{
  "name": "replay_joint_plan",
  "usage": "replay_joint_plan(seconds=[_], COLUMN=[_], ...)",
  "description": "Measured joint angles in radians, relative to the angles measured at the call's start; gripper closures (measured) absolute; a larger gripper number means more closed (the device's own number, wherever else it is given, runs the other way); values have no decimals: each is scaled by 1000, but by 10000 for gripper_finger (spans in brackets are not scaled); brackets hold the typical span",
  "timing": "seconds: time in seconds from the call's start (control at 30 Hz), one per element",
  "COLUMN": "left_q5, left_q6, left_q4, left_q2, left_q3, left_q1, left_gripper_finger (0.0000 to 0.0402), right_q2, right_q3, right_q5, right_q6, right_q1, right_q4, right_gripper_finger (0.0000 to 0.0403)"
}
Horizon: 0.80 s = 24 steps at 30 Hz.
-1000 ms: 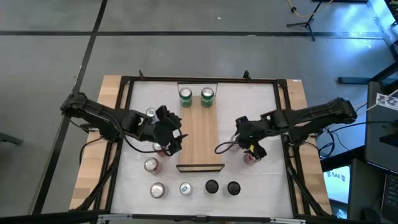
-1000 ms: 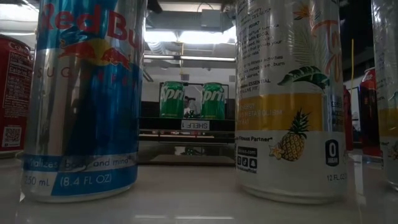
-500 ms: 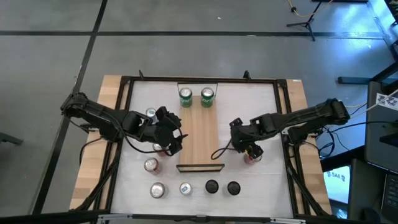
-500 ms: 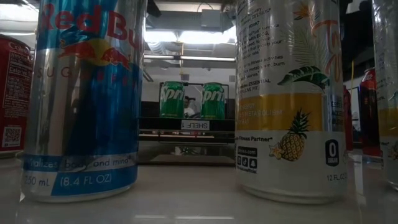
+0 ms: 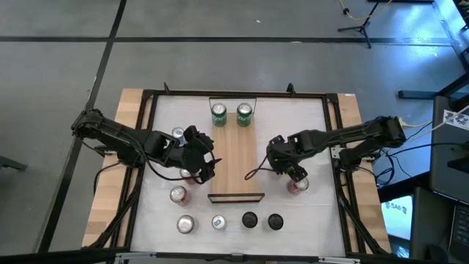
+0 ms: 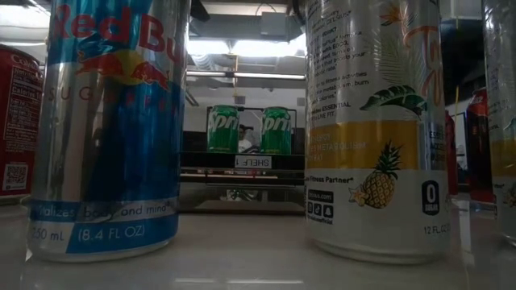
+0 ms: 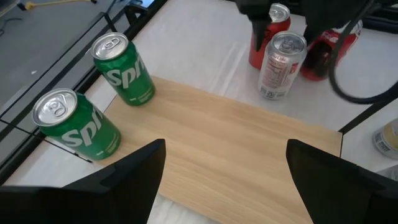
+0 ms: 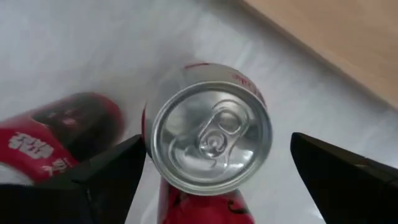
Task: Place canned beverage on shelf
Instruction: Put the top silver soda can on the shelf
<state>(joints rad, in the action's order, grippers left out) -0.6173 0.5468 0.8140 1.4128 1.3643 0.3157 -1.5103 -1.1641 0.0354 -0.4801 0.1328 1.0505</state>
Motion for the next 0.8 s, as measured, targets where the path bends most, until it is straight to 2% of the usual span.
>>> replay_joint_plan(seconds=[0.13, 0.33, 0.43, 0.67, 0.8], left_q5=[0, 1, 1, 1, 1], left_q6=[-4, -6, -7, -7, -7], left_q4=[1, 6, 6, 6, 6], left_q2=[0, 0, 0, 0, 0], left_q3=[0, 0, 0, 0, 0], left_q1=[0, 0, 0, 0, 0], left_gripper_finger=[79, 79, 79, 79, 79], right_q2=[-21, -27, -27, -26, -26], right_q3=[1, 1, 1, 0, 0], right_q5=[-47, -55, -55, -52, -47], right_q6=[0, 1, 8, 57, 123], right_q1=[-3, -2, -3, -3, -3], right_q4=[-5, -19, -23, -31, -33], right_gripper_finger=[8, 12, 33, 108, 117])
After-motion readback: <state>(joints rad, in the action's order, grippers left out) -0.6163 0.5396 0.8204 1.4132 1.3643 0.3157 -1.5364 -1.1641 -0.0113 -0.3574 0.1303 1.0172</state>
